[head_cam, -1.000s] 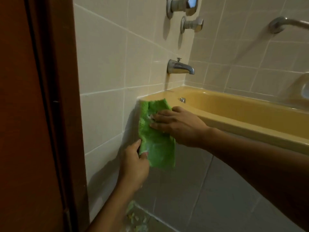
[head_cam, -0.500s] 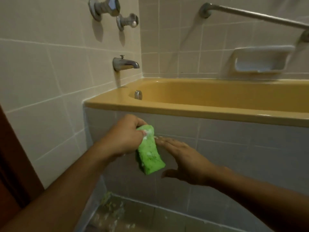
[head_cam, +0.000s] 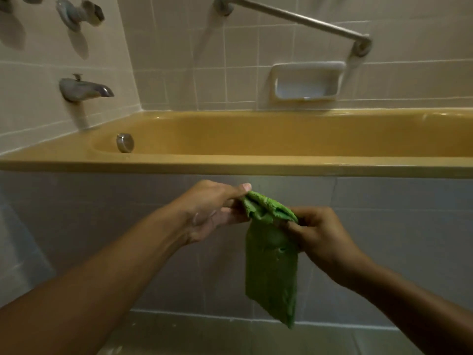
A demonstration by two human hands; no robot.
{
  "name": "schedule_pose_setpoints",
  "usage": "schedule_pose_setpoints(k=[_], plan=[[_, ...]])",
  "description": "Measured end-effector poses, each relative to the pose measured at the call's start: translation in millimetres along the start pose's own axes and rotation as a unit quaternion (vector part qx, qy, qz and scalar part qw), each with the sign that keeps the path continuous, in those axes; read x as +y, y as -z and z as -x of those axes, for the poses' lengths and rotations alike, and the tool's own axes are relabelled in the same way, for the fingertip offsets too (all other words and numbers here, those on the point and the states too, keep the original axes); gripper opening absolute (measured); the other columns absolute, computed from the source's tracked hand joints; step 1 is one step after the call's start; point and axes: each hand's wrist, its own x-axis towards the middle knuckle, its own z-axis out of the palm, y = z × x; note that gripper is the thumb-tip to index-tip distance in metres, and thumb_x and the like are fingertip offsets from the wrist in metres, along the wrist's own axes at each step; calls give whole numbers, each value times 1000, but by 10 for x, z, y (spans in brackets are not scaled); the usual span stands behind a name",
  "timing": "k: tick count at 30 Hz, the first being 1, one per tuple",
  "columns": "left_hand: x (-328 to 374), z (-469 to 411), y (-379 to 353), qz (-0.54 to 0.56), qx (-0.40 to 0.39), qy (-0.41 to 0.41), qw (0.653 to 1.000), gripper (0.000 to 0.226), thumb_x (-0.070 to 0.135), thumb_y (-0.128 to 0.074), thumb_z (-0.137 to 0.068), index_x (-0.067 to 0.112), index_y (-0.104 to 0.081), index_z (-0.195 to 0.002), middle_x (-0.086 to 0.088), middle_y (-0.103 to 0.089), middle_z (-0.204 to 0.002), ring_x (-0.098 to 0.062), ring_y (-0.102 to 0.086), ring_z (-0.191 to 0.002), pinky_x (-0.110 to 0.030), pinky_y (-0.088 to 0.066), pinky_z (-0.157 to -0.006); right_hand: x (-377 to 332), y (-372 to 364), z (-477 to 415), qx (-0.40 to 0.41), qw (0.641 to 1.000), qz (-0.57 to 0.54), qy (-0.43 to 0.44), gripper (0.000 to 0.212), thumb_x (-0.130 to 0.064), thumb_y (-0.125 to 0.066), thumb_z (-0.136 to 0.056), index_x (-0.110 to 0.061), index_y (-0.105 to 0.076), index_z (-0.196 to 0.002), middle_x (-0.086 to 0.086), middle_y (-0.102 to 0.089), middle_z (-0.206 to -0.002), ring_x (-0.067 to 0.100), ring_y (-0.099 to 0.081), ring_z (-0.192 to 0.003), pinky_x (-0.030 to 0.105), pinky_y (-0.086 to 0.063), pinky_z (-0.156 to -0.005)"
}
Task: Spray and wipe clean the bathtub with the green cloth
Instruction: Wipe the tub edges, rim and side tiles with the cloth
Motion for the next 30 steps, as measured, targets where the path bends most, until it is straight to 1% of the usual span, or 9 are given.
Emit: schedule_pose_setpoints(k=[2, 4, 9, 12, 16, 19, 21, 23, 30], plan=[[-92, -85, -193, -9, -31, -5, 999, 32, 14, -64, -100, -13, -67, -117, -28, -73, -113, -38, -72, -109, -45, -61, -94, -36, 162, 26, 3, 999, -24, -28, 17, -13, -62, -97, -10, -78, -98, 20, -76, -90, 44, -71, -91, 62, -55, -79], [-126, -165, -356, -3, -36, -19, 999, 26, 15, -62, -101, -7, -70, -113, -22, -76, -110, -30, -75, -103, -41, -61, -94, -112, 304, 7, -8, 998, -27, -50, 18, -16, -60, -97, -13, -78, -96, 15, -78, -90, 39, -73, -90, 58, -57, -79], [109, -265, -649, 4, -18, -7, 1000, 20, 13, -66, -98, -3, -73, -109, -16, -78, -105, -25, -73, -96, -40, -57, -95, -497, 666, -183, -53, 988, -30, -141, 24, -13, -52, -102, -9, -76, -100, 12, -78, -95, 26, -75, -90, 39, -63, -74], [444, -149, -787, -11, -24, 32, 999, 24, 17, -66, -99, 3, -70, -118, -12, -78, -108, -24, -73, -105, -38, -58, -87, -885, 851, -268, -28, 985, -27, -167, 19, -13, -58, -99, -10, -78, -99, 11, -78, -95, 27, -75, -91, 48, -63, -82], [1199, 89, -973, 23, -63, 76, 995, 37, 26, -67, -96, 8, -63, -128, -10, -75, -120, -25, -71, -114, -40, -58, -93, -1649, 1080, -401, 34, 976, -49, -208, 16, -12, -62, -97, -6, -76, -90, 13, -76, -87, 29, -74, -84, 47, -62, -79], [1921, 305, -1122, 44, -88, 85, 992, 47, 32, -72, -88, 9, -64, -128, -9, -76, -119, -23, -73, -112, -42, -55, -104, -2395, 1259, -509, 9, 963, -111, -245, 24, -19, -57, -102, -4, -76, -100, 17, -77, -93, 34, -74, -90, 43, -63, -80], [2415, 445, -1220, 12, -53, 80, 995, 44, 33, -75, -85, 11, -70, -123, -6, -78, -112, -22, -74, -107, -43, -57, -101, -2953, 1380, -576, -31, 946, -166, -277, 30, -20, -51, -105, -2, -74, -108, 21, -75, -100, 36, -73, -97, 41, -63, -81], [2893, 558, -1300, -17, -6, 76, 997, 25, 28, -71, -95, 15, -74, -115, -4, -80, -104, -22, -76, -103, -44, -59, -97, -3478, 1485, -642, -40, 935, -193, -294, 29, -16, -48, -106, -2, -73, -110, 21, -76, -103, 33, -74, -98, 39, -62, -82], [4359, 1028, -1605, -34, 59, 90, 994, 16, 12, -60, -104, 10, -76, -106, -10, -80, -98, -26, -77, -97, -49, -61, -92, -4935, 1946, -655, 52, 914, -225, -332, 22, -14, -56, -102, -1, -75, -104, 16, -77, -90, 22, -74, -76, 31, -59, -66]])
